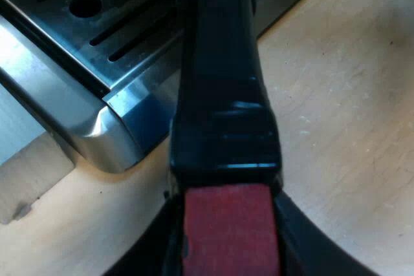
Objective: Put the handle in the coffee machine
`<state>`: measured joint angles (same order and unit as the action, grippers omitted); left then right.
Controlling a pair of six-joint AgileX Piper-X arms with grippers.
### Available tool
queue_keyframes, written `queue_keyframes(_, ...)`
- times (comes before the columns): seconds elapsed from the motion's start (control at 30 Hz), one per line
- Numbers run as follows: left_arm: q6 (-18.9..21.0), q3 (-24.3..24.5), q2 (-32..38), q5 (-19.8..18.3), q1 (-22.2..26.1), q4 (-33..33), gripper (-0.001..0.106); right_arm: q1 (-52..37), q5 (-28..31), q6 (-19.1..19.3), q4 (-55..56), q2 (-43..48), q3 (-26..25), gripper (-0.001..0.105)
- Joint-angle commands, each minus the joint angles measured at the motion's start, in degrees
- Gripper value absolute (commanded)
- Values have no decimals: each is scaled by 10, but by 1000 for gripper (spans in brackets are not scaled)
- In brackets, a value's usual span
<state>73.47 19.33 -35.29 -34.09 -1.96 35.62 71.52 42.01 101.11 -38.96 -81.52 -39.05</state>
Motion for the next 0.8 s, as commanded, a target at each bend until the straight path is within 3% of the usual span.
queue_keyframes(0.03,-4,10,8,-22,0,-25,0,1,10,3,-32,-6,-1,72)
queue_keyframes(0.23,6,10,8,-22,0,-19,0,1,10,4,-37,-25,-1,72)
queue_keyframes(0.4,12,10,8,9,0,2,0,1,10,4,-37,-30,-1,72)
queue_keyframes(0.57,7,18,8,14,0,2,0,1,10,4,-37,-30,-1,72)
queue_keyframes(0.7,-5,18,8,3,0,2,0,1,10,4,-37,-30,-1,72)
queue_keyframes(0.8,-15,18,8,-26,4,2,0,1,10,4,-37,-30,-1,72)
